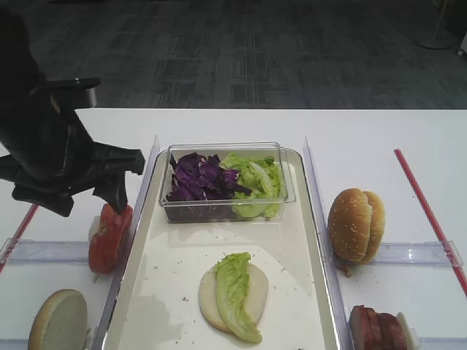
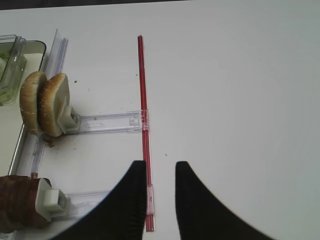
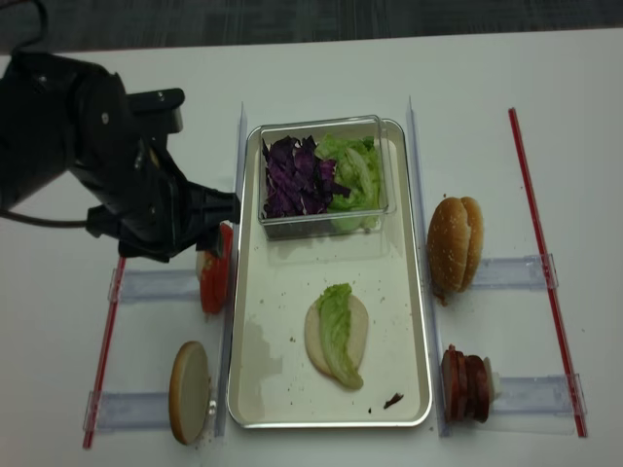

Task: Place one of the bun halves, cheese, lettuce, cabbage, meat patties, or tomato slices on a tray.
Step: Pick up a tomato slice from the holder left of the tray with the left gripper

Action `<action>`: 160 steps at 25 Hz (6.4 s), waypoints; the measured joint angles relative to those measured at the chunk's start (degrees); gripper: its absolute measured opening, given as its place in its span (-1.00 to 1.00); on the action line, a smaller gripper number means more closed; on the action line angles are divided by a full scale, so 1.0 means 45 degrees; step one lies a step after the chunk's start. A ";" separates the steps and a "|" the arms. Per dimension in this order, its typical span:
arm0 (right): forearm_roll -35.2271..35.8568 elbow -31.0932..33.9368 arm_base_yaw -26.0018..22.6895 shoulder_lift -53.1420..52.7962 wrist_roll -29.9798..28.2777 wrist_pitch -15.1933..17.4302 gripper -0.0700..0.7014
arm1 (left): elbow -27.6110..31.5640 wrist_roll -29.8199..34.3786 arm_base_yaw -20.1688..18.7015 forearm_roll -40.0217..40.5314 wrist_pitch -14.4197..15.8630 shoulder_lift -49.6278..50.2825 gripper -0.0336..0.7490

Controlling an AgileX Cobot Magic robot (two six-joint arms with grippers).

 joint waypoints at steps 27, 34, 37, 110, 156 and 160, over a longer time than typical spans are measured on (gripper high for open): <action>0.0000 0.0000 0.0000 0.0000 0.0000 -0.0046 -0.32 | -0.1259 -0.2053 -0.1299 0.1275 0.0667 0.1593 0.28; 0.0000 0.0000 0.0000 0.0000 0.0000 -0.0046 -0.32 | -0.1259 -0.2280 -0.1553 0.1288 0.0561 0.1702 0.28; 0.0000 0.0000 0.0000 0.0000 0.0000 -0.0046 -0.32 | -0.1259 -0.2299 -0.1553 0.1288 0.0561 0.1702 0.26; 0.0000 0.0000 0.0000 0.0000 0.0000 -0.0046 -0.32 | -0.1672 -0.1881 -0.1709 0.1373 0.0019 0.3581 -0.38; 0.0000 0.0000 0.0000 0.0000 0.0000 -0.0003 -0.32 | -0.1767 -0.1721 -0.1495 0.1707 0.0531 0.3581 -0.73; 0.0000 0.0000 0.0000 0.0000 0.0000 -0.0003 -0.32 | -0.1767 -0.1735 -0.1495 0.1707 0.0632 0.3376 -0.73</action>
